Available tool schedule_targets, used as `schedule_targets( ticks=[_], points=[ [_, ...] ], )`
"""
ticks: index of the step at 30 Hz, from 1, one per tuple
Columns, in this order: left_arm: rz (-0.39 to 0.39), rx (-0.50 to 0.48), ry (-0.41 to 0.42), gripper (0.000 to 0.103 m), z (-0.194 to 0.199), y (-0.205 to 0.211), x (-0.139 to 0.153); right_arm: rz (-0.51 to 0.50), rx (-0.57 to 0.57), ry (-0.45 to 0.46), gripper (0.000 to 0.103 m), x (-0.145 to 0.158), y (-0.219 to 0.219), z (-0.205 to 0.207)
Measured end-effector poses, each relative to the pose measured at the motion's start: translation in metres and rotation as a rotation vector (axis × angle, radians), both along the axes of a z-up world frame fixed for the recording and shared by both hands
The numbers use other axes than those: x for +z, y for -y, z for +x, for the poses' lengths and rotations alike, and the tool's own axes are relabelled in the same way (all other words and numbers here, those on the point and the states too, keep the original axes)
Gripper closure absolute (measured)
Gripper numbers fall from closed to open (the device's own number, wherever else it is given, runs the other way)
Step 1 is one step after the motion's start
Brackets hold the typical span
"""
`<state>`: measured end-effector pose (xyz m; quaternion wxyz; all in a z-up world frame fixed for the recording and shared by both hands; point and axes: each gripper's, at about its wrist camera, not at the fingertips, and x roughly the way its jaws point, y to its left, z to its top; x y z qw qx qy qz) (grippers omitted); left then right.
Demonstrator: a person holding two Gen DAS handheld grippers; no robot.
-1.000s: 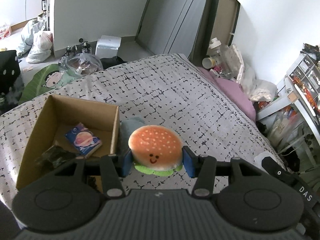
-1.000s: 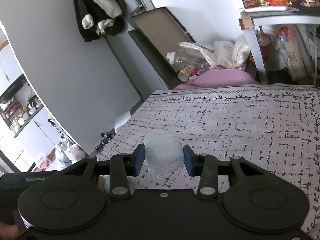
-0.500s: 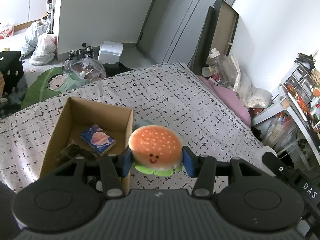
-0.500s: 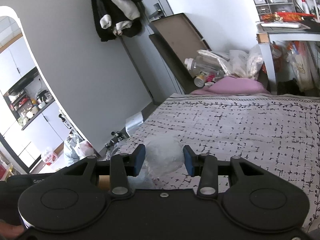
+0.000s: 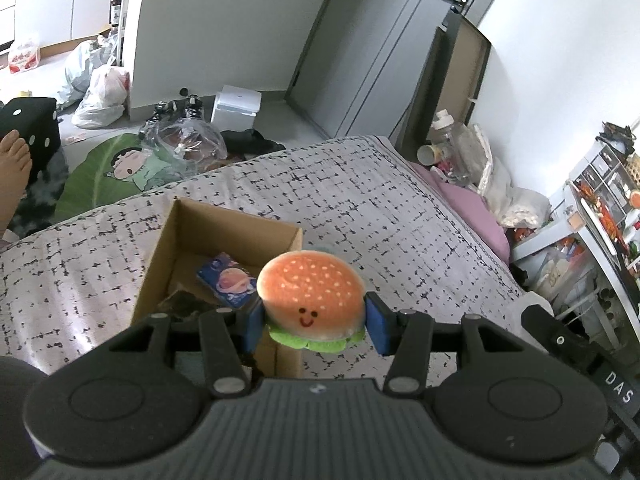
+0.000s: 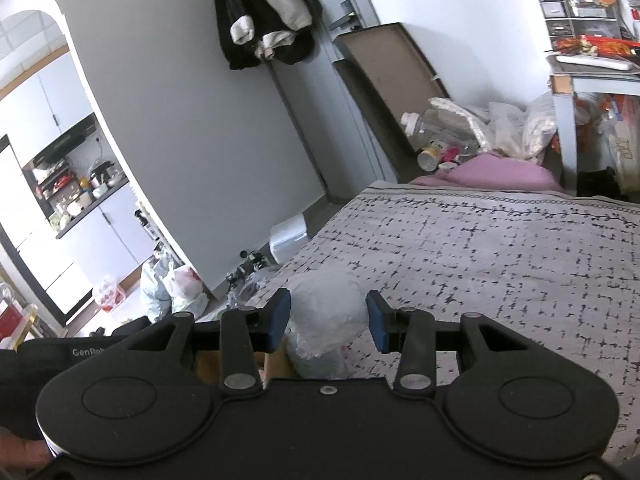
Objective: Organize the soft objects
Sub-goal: 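Carry burger plush in left tool and white bag in right over the box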
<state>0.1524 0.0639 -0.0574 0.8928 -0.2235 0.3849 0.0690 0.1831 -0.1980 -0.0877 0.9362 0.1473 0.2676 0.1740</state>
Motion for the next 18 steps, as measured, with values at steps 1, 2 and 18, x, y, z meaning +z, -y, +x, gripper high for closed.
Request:
schedule_targets(
  ticks=[1,2,18],
  points=[
    [-0.002,0.004,0.000,0.052,-0.001,-0.003,0.000,-0.003,0.009,-0.001,0.062,0.000,-0.005,0.000],
    [-0.004,0.009,0.000,0.052,-0.001,-0.007,-0.001,-0.005,0.016,-0.003,0.062,0.000,-0.009,0.000],
    [-0.075,0.059,-0.038,0.052,0.002,-0.057,-0.027,-0.099,0.114,-0.031,0.062,-0.011,-0.078,0.004]
  ],
)
